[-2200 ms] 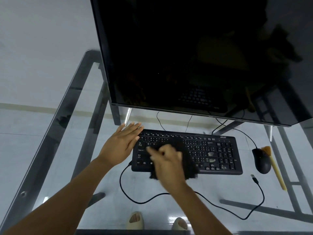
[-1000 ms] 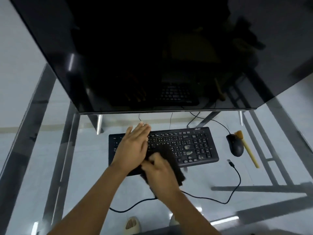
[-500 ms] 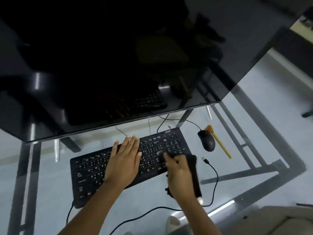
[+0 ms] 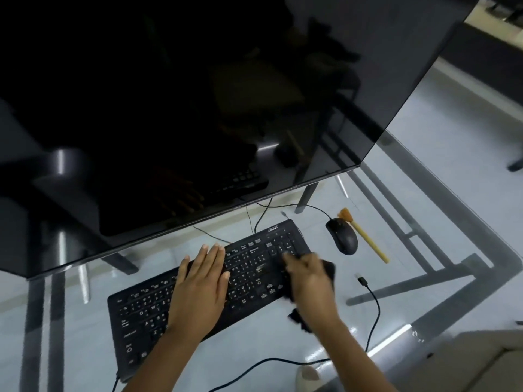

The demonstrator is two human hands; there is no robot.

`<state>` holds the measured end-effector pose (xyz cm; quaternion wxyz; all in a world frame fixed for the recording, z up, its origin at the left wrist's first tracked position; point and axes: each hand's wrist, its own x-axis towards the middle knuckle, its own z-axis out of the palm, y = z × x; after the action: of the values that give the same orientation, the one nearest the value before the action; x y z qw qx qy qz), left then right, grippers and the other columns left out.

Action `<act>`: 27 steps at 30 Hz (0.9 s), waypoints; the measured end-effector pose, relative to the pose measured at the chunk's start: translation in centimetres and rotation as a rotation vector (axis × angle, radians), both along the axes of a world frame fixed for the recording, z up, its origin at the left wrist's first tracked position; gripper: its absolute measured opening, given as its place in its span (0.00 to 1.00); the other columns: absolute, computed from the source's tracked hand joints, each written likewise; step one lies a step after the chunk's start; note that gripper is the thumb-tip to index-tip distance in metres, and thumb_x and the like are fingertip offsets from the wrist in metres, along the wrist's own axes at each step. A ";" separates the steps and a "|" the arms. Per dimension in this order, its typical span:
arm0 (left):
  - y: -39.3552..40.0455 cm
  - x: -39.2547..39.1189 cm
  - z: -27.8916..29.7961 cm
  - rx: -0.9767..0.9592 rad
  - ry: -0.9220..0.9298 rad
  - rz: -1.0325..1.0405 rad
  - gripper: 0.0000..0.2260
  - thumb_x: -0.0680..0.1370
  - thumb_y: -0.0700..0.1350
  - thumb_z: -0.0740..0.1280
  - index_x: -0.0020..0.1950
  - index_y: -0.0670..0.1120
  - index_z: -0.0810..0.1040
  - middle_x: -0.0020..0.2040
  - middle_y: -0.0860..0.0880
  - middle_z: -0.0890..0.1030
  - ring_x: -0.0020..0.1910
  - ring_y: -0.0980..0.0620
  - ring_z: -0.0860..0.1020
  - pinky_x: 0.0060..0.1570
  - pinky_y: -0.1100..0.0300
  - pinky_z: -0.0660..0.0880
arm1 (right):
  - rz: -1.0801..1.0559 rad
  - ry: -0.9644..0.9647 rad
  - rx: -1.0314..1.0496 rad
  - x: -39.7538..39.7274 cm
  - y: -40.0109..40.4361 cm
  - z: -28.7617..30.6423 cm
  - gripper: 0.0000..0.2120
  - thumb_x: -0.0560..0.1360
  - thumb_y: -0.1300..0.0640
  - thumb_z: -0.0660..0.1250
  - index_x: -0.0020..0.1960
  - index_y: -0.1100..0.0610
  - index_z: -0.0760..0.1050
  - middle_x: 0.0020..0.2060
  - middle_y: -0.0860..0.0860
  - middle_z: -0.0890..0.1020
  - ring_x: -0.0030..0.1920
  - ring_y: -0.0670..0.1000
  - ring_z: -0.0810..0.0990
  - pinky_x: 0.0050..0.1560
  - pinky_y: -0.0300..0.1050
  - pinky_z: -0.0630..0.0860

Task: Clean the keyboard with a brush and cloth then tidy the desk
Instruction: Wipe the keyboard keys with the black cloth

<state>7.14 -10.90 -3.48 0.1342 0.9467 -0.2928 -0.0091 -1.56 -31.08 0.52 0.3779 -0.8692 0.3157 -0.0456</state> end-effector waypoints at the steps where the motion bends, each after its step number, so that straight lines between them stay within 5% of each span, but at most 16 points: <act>1: 0.0 0.0 -0.1 -0.005 -0.003 0.006 0.24 0.82 0.54 0.46 0.75 0.46 0.62 0.74 0.51 0.64 0.75 0.52 0.58 0.73 0.48 0.52 | -0.107 0.004 0.000 0.6 -1.4 0.0 0.14 0.79 0.45 0.63 0.51 0.57 0.73 0.35 0.45 0.72 0.28 0.41 0.72 0.30 0.28 0.70; 4: 0.4 0.1 -0.1 -0.010 -0.004 0.017 0.23 0.82 0.54 0.47 0.75 0.47 0.61 0.74 0.52 0.64 0.75 0.52 0.58 0.73 0.48 0.52 | -0.013 0.020 -0.245 2.3 -1.3 -0.5 0.12 0.81 0.56 0.61 0.61 0.59 0.75 0.48 0.47 0.71 0.31 0.39 0.70 0.33 0.25 0.67; 7: 0.2 0.1 0.0 -0.020 0.006 0.006 0.23 0.82 0.54 0.47 0.75 0.46 0.62 0.74 0.52 0.64 0.75 0.53 0.58 0.73 0.48 0.52 | 0.224 0.065 -0.249 2.7 0.3 -0.5 0.11 0.82 0.52 0.58 0.61 0.52 0.72 0.50 0.48 0.77 0.37 0.46 0.78 0.35 0.38 0.72; 11: 0.0 0.2 -0.2 -0.006 0.003 0.008 0.23 0.82 0.54 0.47 0.75 0.47 0.61 0.74 0.52 0.63 0.75 0.53 0.57 0.73 0.49 0.52 | -0.017 0.072 -0.393 5.1 -3.5 -0.7 0.12 0.82 0.58 0.58 0.61 0.58 0.76 0.51 0.57 0.76 0.32 0.52 0.76 0.34 0.41 0.75; 16: 0.3 0.2 -0.2 -0.009 -0.002 0.007 0.23 0.82 0.54 0.48 0.75 0.46 0.62 0.74 0.51 0.63 0.75 0.52 0.58 0.73 0.48 0.52 | 0.272 -0.016 -0.336 5.7 0.1 -1.0 0.11 0.79 0.56 0.62 0.60 0.54 0.76 0.49 0.53 0.78 0.35 0.52 0.77 0.36 0.44 0.76; 21: 0.5 0.2 -0.4 -0.005 -0.014 0.015 0.23 0.82 0.54 0.48 0.75 0.47 0.62 0.74 0.52 0.63 0.75 0.52 0.58 0.73 0.48 0.52 | 0.029 0.045 -0.419 7.3 -2.4 -0.8 0.12 0.80 0.61 0.60 0.59 0.56 0.79 0.52 0.56 0.77 0.41 0.54 0.79 0.40 0.40 0.73; 25: 0.4 0.2 -0.3 -0.007 -0.010 0.013 0.23 0.82 0.54 0.48 0.75 0.46 0.63 0.74 0.51 0.64 0.75 0.52 0.59 0.73 0.49 0.52 | 0.494 -0.019 -0.333 6.5 2.3 -0.7 0.16 0.79 0.61 0.58 0.63 0.50 0.76 0.55 0.52 0.73 0.44 0.51 0.74 0.45 0.43 0.75; 27: 0.2 0.2 -0.4 -0.016 -0.002 0.004 0.23 0.82 0.54 0.48 0.75 0.47 0.62 0.74 0.51 0.64 0.75 0.53 0.58 0.73 0.49 0.52 | 0.329 0.002 -0.333 6.9 -0.2 -1.0 0.16 0.80 0.59 0.58 0.65 0.49 0.76 0.56 0.52 0.71 0.40 0.48 0.72 0.46 0.41 0.78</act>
<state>7.29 -10.71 -3.86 0.1417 0.9461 -0.2912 -0.0055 5.33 -31.33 -0.47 0.2314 -0.9593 0.1585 -0.0338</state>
